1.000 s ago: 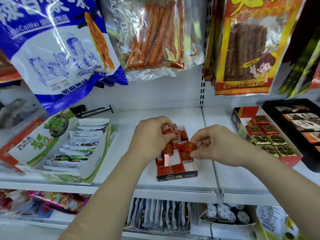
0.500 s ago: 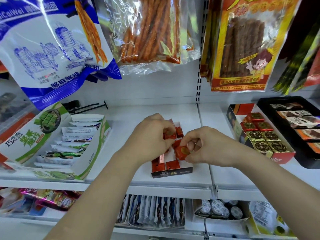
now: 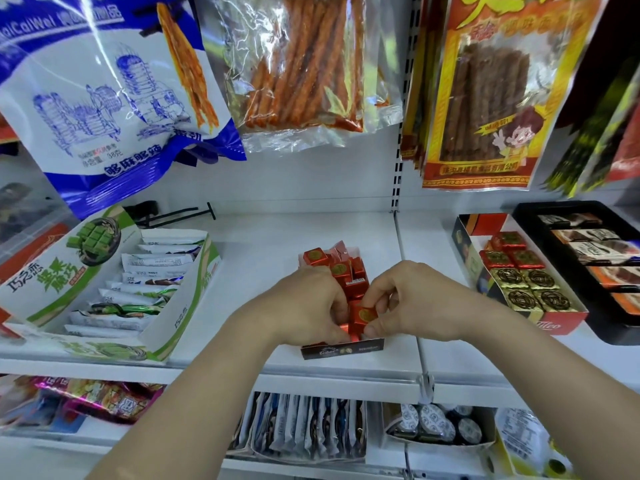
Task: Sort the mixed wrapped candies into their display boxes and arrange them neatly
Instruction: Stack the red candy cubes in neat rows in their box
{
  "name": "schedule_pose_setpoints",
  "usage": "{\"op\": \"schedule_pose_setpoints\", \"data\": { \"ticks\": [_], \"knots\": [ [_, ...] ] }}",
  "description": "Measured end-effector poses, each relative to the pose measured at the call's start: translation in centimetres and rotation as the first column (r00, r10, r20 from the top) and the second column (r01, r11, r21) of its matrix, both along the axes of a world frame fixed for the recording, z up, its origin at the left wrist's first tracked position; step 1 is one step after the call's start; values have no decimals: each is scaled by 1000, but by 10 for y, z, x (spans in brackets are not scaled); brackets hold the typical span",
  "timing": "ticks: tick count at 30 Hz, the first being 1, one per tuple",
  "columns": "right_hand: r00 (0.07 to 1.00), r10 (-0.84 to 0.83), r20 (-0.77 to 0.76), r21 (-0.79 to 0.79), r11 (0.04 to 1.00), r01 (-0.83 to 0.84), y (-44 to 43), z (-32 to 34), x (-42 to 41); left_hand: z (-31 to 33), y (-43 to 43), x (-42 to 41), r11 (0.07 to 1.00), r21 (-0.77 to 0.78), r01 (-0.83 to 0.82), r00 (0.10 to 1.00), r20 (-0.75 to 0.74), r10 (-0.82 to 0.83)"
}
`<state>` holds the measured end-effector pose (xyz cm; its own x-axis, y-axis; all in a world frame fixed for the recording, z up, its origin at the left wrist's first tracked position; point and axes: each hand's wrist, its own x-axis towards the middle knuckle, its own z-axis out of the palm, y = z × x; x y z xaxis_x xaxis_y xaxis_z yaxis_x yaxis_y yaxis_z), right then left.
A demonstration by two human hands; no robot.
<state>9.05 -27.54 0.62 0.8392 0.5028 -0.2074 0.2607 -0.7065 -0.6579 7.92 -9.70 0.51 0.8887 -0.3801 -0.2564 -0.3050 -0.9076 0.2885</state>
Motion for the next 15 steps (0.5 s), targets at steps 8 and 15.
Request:
{"op": "schedule_pose_setpoints", "data": {
  "ticks": [8, 15],
  "knots": [
    [999, -39, 36, -91, 995, 42, 5, 1, -2, -4, 6, 4, 979, -138, -149, 980, 114, 165],
    [982, -3, 190, -280, 958, 57, 21, 0, -9, -1, 4, 3, 946, -276, -170, 969, 130, 212]
  ]
}}
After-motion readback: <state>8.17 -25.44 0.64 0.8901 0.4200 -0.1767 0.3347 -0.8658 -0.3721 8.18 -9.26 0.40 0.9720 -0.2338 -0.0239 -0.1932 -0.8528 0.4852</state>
